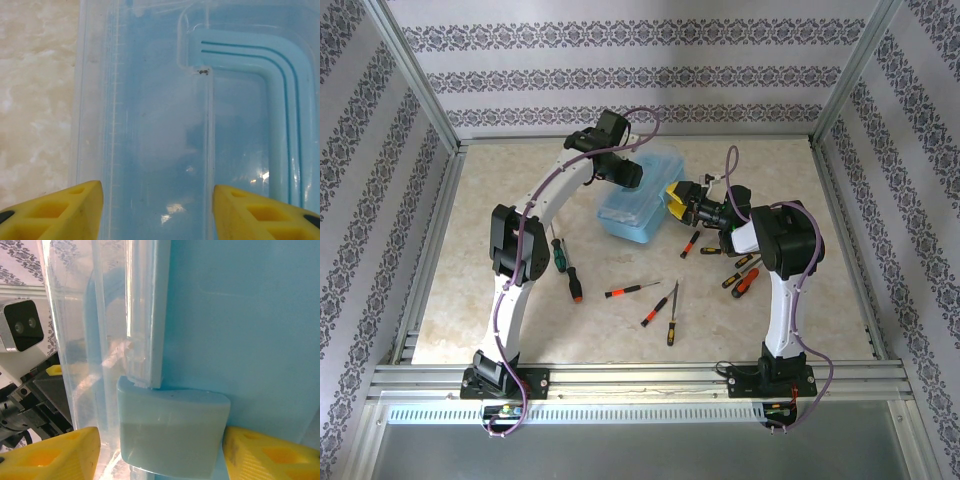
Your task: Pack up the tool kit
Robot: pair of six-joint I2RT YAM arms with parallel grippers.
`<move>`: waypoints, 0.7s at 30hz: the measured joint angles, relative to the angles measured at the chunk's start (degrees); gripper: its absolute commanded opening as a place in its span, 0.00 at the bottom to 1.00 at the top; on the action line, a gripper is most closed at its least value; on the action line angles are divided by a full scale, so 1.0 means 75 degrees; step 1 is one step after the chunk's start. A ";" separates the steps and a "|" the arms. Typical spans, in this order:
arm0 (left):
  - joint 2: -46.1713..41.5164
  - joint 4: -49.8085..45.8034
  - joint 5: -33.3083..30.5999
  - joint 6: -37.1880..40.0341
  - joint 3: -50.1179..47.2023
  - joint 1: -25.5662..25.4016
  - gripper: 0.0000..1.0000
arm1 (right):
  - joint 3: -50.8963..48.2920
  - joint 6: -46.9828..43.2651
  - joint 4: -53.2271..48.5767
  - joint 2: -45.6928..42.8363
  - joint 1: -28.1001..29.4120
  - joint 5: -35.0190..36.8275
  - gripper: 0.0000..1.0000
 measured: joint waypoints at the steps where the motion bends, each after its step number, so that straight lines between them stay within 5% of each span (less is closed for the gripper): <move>1: -0.0015 0.0029 -0.0061 -0.0032 -0.0044 -0.0029 0.58 | 0.0000 0.0052 0.0000 -0.0009 0.0000 -0.0009 0.64; 21: -0.0003 0.0102 -0.1119 -0.0350 -0.0096 -0.0396 0.57 | 0.0000 0.0312 -0.0507 -0.0119 -0.0117 0.0064 0.58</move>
